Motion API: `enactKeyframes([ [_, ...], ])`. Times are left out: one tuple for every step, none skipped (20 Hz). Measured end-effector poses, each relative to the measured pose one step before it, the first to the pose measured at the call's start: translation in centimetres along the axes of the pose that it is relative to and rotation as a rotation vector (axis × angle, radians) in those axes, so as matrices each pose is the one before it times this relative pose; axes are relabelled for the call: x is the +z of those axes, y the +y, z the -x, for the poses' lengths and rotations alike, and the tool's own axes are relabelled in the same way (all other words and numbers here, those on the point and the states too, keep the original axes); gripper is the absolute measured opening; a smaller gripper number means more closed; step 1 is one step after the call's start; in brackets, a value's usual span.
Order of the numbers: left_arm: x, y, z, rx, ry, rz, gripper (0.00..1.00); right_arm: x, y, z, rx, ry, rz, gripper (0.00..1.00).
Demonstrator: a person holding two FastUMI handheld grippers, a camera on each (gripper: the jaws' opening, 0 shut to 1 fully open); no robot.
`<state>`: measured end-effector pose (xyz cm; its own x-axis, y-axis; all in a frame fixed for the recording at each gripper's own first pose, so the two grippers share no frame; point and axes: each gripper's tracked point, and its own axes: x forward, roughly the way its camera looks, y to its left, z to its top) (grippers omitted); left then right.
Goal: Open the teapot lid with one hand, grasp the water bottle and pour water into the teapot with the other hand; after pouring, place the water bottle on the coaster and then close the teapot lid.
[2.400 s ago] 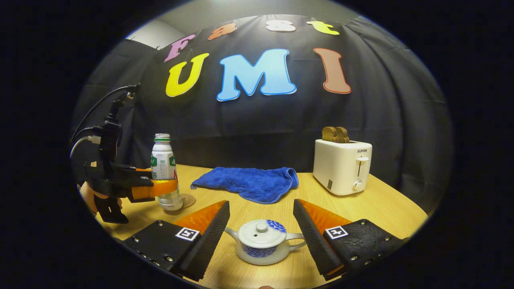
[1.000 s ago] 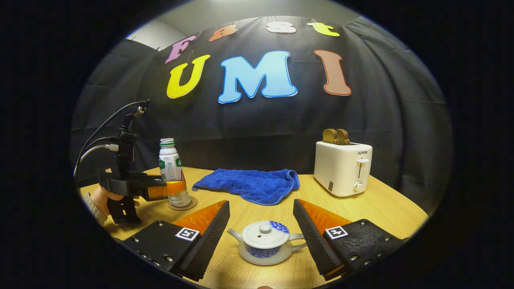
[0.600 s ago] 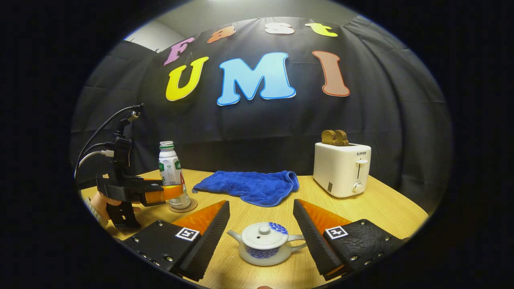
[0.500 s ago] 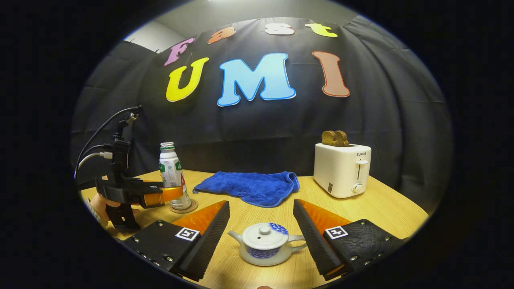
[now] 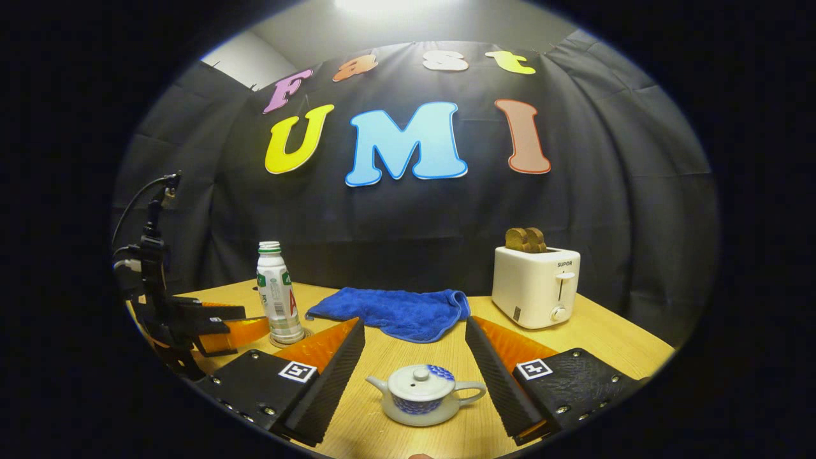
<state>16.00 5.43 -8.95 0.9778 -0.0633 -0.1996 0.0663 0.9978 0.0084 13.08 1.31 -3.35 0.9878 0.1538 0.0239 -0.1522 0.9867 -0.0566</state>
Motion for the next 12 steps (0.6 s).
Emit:
enactKeyframes([
  [0.004,-0.463,0.917,-0.00295,-0.02023,0.01505,0.96,0.527,-0.127,0.276,-0.00958,-0.01875,-0.00258,0.98],
  [0.167,-0.453,0.97,-0.00277,-0.01858,0.00558,0.94,0.358,-0.019,0.288,-0.00686,-0.01634,-0.00611,0.98],
  [0.086,-0.367,0.921,-0.00021,-0.02042,0.00144,0.91,0.311,0.023,0.321,-0.00533,-0.01178,-0.00817,0.98],
  [0.338,-0.414,1.014,-0.00282,-0.02006,-0.00067,0.88,0.13,0.009,0.379,-0.00413,-0.01042,-0.01214,0.98],
  [0.344,-0.604,1.07,-0.00688,-0.01859,-0.00509,0.88,0.0,0.125,0.452,-0.0028,-0.00539,-0.01033,0.98],
  [0.589,-0.544,0.89,-0.00342,-0.02269,-0.00741,0.89,-0.183,0.009,0.503,-0.00491,-0.00149,-0.00635,0.98],
  [0.573,-0.574,0.863,-0.00495,-0.01924,-0.00593,0.89,-0.247,0.065,0.482,-0.00585,0.00186,-0.00427,0.98],
  [0.586,-0.585,0.768,-0.0054,-0.01595,0.00066,0.89,-0.241,0.153,0.606,-0.00283,0.00208,-0.00272,0.98],
  [0.418,-0.585,0.858,-0.00611,-0.01388,-0.00606,0.89,-0.152,0.296,0.544,-0.00027,0.00192,0.00396,0.98],
  [0.367,-0.397,0.732,0.00337,-0.01178,-0.01187,0.89,-0.262,0.251,0.689,-0.00067,0.00298,0.00987,0.98],
  [0.149,-0.185,0.779,0.00733,-0.00565,-0.0094,0.88,-0.142,0.287,0.594,-0.00031,0.00274,0.00976,0.98],
  [0.045,-0.517,0.657,-0.0043,-0.00163,-0.00168,0.88,-0.18,0.246,0.687,0.00023,0.00262,0.00685,0.98],
])
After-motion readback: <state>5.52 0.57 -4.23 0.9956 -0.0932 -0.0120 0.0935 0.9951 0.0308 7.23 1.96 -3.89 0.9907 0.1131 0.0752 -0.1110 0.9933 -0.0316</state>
